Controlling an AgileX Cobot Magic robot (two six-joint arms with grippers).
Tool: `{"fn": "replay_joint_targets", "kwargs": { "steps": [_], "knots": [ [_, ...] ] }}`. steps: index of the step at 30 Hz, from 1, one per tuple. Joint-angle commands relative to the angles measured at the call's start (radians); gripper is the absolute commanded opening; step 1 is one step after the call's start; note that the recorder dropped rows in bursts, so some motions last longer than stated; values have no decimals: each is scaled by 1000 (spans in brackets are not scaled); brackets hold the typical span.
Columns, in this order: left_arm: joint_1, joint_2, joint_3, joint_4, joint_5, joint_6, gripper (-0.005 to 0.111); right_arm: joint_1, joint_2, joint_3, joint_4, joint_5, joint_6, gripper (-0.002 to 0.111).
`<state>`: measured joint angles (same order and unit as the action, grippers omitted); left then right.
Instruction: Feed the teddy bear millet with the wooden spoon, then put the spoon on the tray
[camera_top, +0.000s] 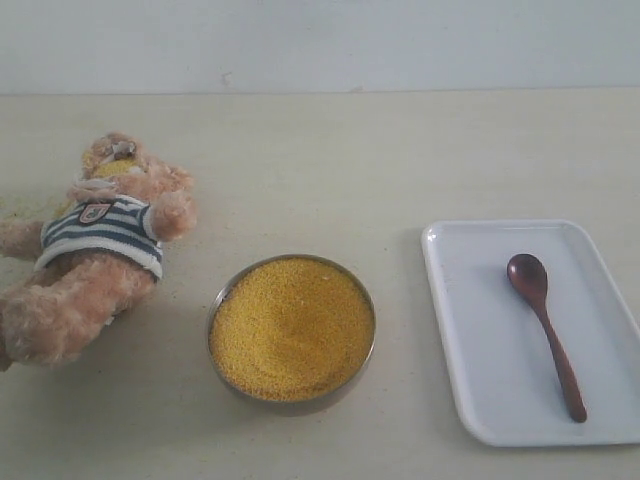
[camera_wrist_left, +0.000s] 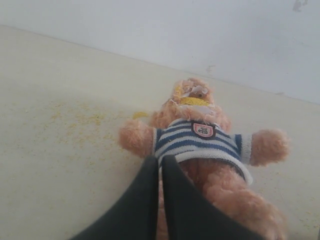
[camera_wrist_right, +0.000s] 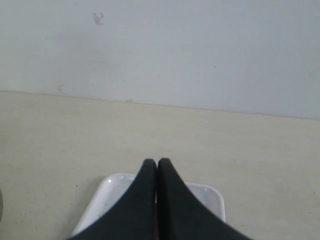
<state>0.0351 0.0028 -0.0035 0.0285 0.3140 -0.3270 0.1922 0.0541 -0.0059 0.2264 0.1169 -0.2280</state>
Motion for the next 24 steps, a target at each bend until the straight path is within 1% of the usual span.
{"fn": "replay_joint_targets", "kwargs": {
  "steps": [1, 3, 6, 24],
  "knots": [
    [4, -3, 4, -5, -6, 5, 4, -3, -54, 6, -31, 170, -7, 0],
    [4, -3, 4, -5, -8, 5, 4, -3, -54, 6, -33, 239, -7, 0],
    [4, -3, 4, -5, -8, 5, 4, -3, -54, 6, -31, 242, 20, 0],
    [4, -3, 4, -5, -8, 5, 4, -3, -54, 6, -31, 240, 18, 0]
  ]
}}
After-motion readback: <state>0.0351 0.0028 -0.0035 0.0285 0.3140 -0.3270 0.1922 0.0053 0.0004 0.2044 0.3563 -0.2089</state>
